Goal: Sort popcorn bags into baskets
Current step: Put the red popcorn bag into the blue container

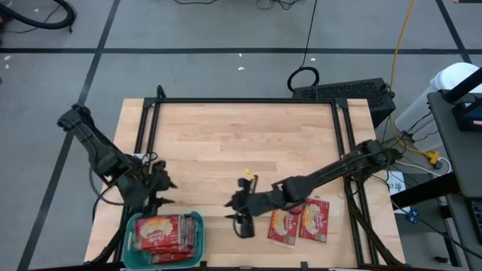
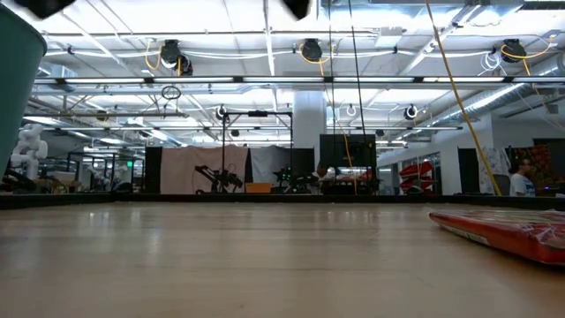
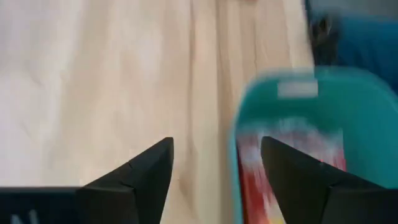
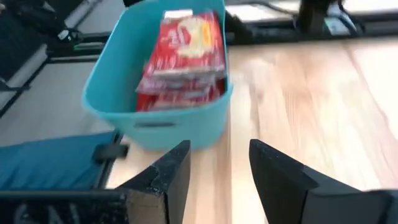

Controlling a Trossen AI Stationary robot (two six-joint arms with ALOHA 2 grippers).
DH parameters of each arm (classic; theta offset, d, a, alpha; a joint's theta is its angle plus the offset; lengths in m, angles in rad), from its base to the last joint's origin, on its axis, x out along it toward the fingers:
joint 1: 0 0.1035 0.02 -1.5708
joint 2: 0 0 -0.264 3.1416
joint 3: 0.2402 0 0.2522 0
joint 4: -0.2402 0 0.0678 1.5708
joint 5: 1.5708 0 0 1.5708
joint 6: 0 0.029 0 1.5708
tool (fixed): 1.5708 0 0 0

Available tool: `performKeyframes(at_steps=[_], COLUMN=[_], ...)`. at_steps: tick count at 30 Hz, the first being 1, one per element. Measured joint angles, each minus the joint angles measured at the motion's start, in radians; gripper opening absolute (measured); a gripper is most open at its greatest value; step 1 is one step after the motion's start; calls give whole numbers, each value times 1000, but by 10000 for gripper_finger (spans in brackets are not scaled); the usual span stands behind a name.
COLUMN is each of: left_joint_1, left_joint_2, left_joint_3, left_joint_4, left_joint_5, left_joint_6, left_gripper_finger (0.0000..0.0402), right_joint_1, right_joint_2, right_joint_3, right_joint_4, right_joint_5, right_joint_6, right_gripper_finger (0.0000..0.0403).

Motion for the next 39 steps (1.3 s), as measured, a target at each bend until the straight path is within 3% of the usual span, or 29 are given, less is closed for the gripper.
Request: performKeyframes(at_steps=[6, 10, 18, 25, 32, 35, 39], left_joint_1=[40, 62, 123, 126, 137, 145, 155], left_joint_2=[0, 15, 99, 187, 205, 205, 205], left_joint_3=[50, 10, -116, -128, -128, -128, -128], left_joint_4=[173, 336, 585, 624, 638, 667, 673], left_joint_5=[-261, -429, -467, -466, -466, -465, -465], left_joint_6=[294, 357, 389, 388, 436, 436, 442], left_gripper_finger=[212, 191, 159, 152, 152, 152, 152], right_joint_1=[79, 139, 299, 388, 413, 395, 339], right_joint_2=[-68, -72, -69, -69, -68, -68, -70], right_joint_3=[2, 1, 1, -100, -298, -398, -529], right_joint_4=[-314, -475, -595, -561, -472, -322, 24], right_joint_5=[90, 85, 81, 80, -23, -20, 66], right_joint_6=[172, 321, 503, 524, 619, 623, 664], right_gripper_finger=[157, 157, 157, 157, 157, 157, 157])
